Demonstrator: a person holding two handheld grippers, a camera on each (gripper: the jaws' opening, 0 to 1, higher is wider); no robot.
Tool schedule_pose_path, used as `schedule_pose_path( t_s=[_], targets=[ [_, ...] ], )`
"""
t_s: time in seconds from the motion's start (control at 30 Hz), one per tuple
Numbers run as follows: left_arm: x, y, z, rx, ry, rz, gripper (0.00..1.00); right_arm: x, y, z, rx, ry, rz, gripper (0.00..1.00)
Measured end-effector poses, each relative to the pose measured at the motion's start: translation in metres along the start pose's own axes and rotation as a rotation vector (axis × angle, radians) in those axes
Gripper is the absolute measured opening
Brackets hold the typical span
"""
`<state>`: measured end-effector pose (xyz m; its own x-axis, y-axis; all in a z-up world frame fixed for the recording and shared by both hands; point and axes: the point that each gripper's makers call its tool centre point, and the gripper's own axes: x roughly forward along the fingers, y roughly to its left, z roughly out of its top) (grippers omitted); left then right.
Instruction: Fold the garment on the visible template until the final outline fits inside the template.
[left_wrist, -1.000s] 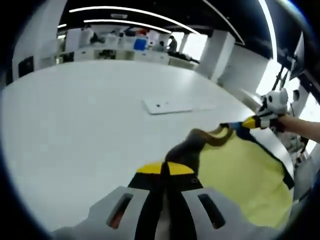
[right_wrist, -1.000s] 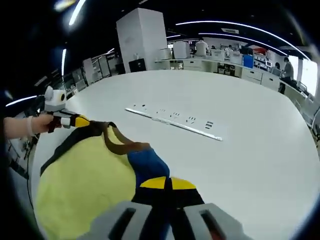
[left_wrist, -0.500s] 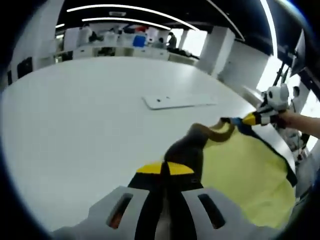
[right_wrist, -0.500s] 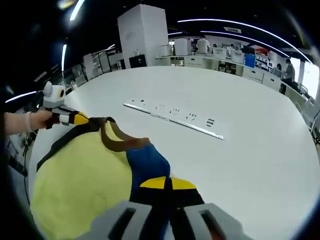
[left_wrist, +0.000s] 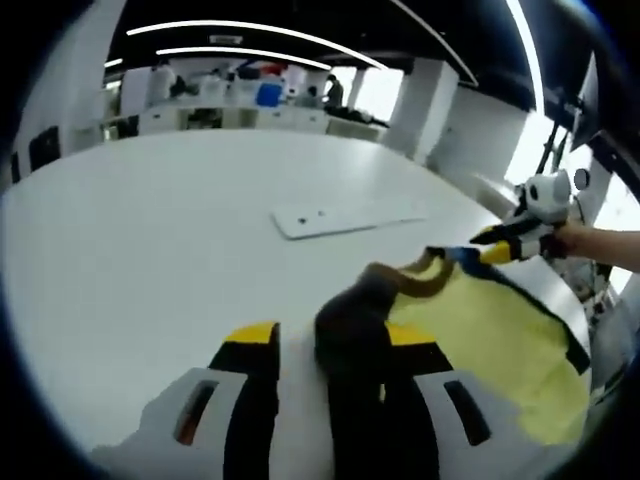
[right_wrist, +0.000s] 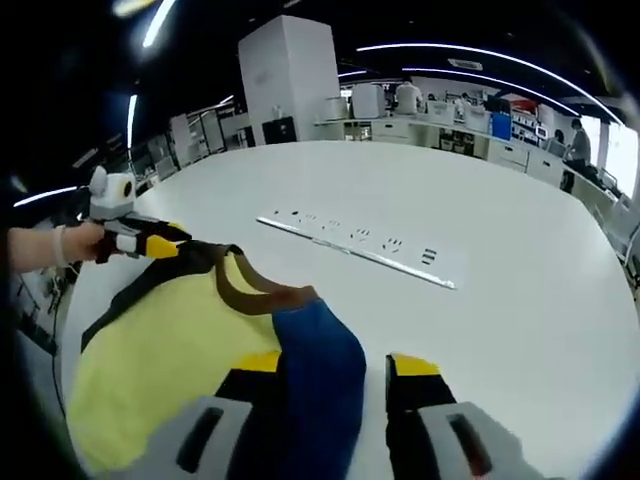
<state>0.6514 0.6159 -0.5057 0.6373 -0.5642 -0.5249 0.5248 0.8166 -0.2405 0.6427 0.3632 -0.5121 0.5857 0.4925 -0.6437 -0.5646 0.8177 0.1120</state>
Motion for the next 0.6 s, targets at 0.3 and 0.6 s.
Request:
schedule_pose_path(
  t_s=[0.3, 0.6],
  targets=[
    [-0.015, -0.004, 0.013, -0.019, -0.049, -0.009, 0.35, -0.015, 0.005, -0.002, 0.016, -0.017, 0.003, 0.42],
    [-0.028, -0.006, 0.017, -0.031, -0.066, -0.013, 0.32, -0.031, 0.005, -0.002, 0.031, -0.034, -0.011, 0.42]
  ],
)
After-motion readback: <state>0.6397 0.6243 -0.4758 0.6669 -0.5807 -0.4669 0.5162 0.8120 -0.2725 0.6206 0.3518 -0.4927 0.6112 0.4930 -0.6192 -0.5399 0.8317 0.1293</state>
